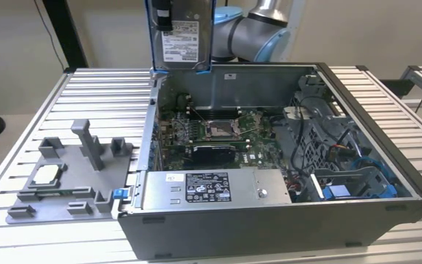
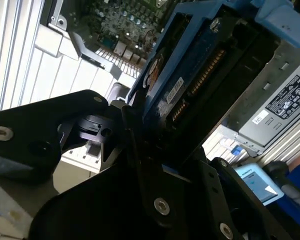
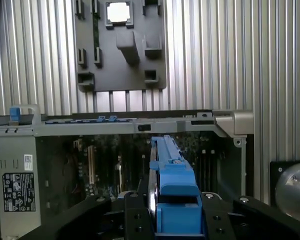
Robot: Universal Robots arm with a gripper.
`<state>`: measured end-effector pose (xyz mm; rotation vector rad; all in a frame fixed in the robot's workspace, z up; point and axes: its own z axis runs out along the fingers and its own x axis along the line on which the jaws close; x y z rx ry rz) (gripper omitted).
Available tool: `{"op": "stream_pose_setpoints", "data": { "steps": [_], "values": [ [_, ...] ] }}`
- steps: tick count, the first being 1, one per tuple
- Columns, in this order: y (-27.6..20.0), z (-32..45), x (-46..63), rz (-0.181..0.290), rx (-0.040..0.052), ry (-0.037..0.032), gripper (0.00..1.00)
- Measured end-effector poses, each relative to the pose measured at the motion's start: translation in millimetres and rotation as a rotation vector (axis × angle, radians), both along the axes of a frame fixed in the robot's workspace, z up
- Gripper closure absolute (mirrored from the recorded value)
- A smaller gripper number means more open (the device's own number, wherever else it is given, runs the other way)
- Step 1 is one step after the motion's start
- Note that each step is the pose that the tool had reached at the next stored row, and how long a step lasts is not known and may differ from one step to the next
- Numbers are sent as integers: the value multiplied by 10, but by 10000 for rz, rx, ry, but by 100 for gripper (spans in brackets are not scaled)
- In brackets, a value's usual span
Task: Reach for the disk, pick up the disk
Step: 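Pick up the disk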
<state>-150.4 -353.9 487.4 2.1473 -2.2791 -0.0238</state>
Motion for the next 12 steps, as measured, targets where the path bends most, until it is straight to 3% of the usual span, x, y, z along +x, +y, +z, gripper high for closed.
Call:
{"op": "stream_pose_setpoints", "data": {
  "steps": [12],
  "values": [
    [0,0,508,1,0,2,100]
  ]
}}
